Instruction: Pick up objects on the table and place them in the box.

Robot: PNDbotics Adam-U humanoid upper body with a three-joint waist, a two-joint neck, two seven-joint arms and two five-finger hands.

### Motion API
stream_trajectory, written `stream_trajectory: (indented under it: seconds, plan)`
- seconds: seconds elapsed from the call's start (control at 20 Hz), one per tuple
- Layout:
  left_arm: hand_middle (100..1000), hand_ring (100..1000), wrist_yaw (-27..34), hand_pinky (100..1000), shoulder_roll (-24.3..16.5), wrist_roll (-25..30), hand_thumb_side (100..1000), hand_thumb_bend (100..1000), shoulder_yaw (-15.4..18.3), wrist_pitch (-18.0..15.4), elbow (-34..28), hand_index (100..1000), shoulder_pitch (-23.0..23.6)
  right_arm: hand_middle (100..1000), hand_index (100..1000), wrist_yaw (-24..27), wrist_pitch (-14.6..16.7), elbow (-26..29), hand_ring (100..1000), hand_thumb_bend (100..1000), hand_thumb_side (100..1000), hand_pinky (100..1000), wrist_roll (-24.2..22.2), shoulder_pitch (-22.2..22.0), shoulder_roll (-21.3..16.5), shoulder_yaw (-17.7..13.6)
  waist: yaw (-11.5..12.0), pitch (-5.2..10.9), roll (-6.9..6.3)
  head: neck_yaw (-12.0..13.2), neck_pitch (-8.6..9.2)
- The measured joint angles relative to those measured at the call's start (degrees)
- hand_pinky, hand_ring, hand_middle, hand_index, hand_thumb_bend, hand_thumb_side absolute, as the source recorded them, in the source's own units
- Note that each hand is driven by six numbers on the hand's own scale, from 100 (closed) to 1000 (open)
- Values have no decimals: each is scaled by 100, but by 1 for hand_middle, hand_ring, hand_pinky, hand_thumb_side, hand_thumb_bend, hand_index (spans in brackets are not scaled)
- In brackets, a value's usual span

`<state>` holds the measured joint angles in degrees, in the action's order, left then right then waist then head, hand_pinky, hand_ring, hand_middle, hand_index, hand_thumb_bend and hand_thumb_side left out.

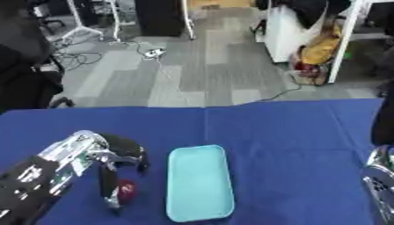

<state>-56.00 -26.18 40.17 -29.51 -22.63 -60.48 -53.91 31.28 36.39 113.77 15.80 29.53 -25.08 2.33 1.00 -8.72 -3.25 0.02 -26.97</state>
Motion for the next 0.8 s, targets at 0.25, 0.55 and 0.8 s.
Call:
stream_trajectory:
  seconds: [0.25,0.55,0.8]
  plan:
    - [492,282,-480,100,0,-222,357,840,7,-223,39,747,5,524,648,17,-1,0,455,100,1000,349,1,0,0,0,-2,0,0,0,-1]
    - [458,261,-702,100,47,-471,346,816,83,-448,247,719,24,524,647,25,-5,0,455,100,1000,349,-3,1,0,0,-17,0,0,0,-1]
    - [431,245,-704,100,108,-694,353,797,112,-530,382,692,31,524,647,40,-12,0,455,100,1000,349,-9,11,0,0,-22,0,0,0,-1]
